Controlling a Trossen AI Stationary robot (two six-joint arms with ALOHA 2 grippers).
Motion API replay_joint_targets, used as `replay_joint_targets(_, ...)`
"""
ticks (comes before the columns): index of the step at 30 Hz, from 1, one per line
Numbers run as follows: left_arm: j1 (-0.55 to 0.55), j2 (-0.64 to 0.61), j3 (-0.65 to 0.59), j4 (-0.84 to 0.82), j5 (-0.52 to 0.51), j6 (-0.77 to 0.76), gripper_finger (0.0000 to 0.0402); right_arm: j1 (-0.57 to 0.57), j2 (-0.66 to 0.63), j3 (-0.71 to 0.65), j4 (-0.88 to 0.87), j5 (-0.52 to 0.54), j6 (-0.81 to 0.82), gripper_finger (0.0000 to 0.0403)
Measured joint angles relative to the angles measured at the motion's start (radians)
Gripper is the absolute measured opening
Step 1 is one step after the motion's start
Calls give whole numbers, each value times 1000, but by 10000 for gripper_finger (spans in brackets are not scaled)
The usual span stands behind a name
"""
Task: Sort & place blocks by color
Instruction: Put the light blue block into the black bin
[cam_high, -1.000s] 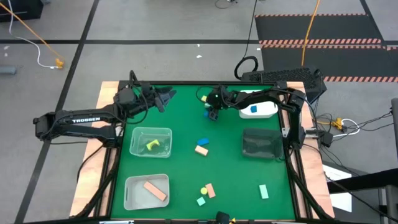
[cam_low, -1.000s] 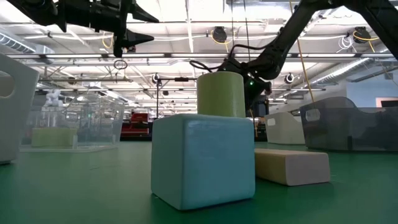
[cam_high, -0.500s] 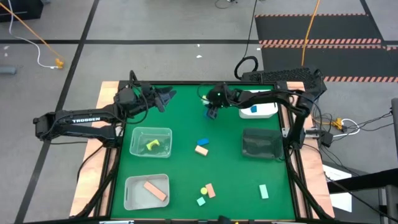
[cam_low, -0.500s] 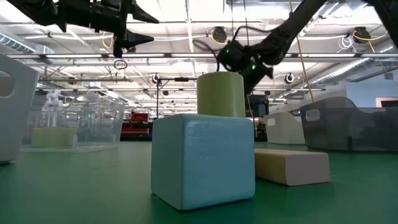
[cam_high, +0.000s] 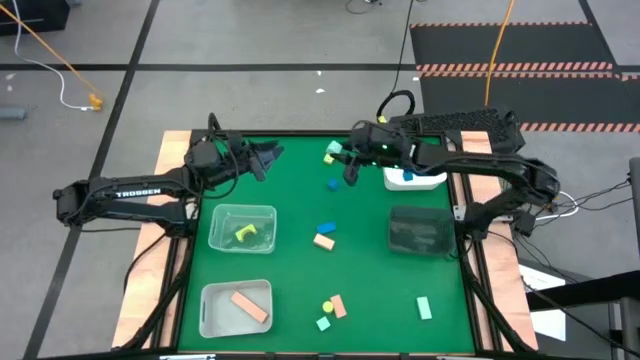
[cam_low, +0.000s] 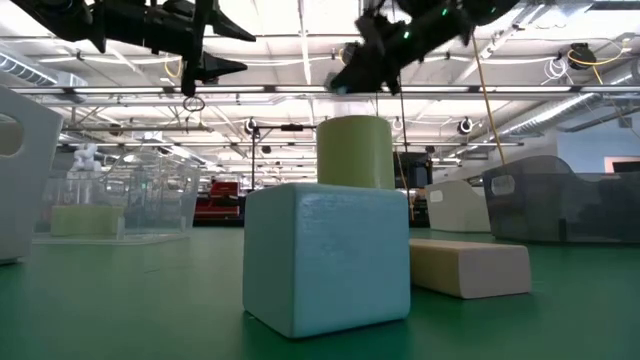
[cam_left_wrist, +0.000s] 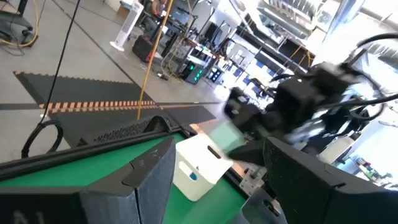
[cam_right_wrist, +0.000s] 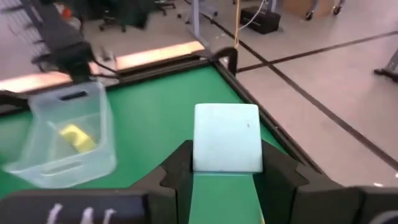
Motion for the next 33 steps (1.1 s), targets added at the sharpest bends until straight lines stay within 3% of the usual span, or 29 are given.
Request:
replay_joint_targets(4, -6, 0, 0, -17, 3, -6, 243, 55, -82, 0, -129, -1, 133, 115)
replay_joint_targets(15, -6, 0, 0, -23, 14, -8, 243, 244, -287, 0, -831, -57, 770, 115)
replay_joint_targets(18, -6, 0, 0, -32, 14, -5, 243, 300, -302, 0, -969, -65, 925, 115)
replay_joint_targets(23, -6, 0, 0, -58, 14, -6, 243, 367, -278, -9, -1204, -108, 1050, 115)
replay_joint_targets(33, -6, 0, 0, -68, 14, -8, 243, 392, -253, -163, -1200, -162, 1132, 115)
